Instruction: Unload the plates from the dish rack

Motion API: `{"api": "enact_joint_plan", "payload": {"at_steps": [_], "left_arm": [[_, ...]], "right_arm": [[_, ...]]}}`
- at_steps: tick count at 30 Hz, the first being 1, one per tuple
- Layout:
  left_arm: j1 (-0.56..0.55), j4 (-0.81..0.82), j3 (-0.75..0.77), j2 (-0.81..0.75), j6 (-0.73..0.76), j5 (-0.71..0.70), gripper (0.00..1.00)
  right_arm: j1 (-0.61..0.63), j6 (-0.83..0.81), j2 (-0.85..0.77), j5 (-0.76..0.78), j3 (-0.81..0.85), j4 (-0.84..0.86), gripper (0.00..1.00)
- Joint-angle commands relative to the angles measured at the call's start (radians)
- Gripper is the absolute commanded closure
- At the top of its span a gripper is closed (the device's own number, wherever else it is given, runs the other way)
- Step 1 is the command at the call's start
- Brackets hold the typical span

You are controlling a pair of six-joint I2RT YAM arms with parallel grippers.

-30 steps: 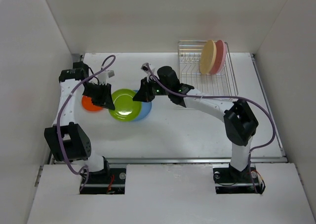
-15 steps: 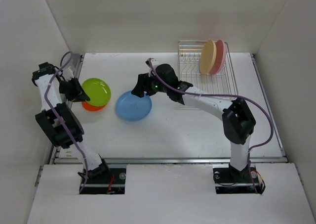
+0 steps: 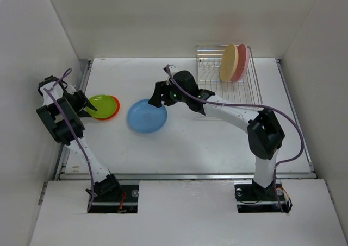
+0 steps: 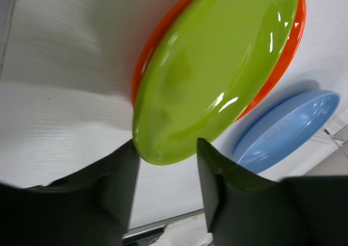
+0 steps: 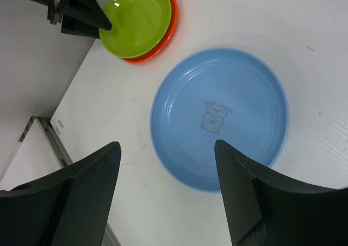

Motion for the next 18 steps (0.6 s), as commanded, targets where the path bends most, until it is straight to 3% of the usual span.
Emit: {"api": "enact_joint_plan", "payload": {"at_steps": [1, 13, 18], "left_arm": [[0.000, -0.049, 0.052, -0.011, 0.005, -0.022, 0.55], [-0.039, -0.095, 0.023, -0.043, 0.097, -0.088, 0.47], [-0.039, -0.066, -0.031, -0.177, 0.117, -0.088, 0.45]], "right_arm": [[0.002, -0.019, -0.067, 0.014, -0.004, 0.016, 0.25], [-0.007, -0.028, -0.122, 0.098, -0.023, -0.062, 0.25], [-0.112, -0.019, -0.155, 0.438, 0.113, -0.290, 0.21]]}}
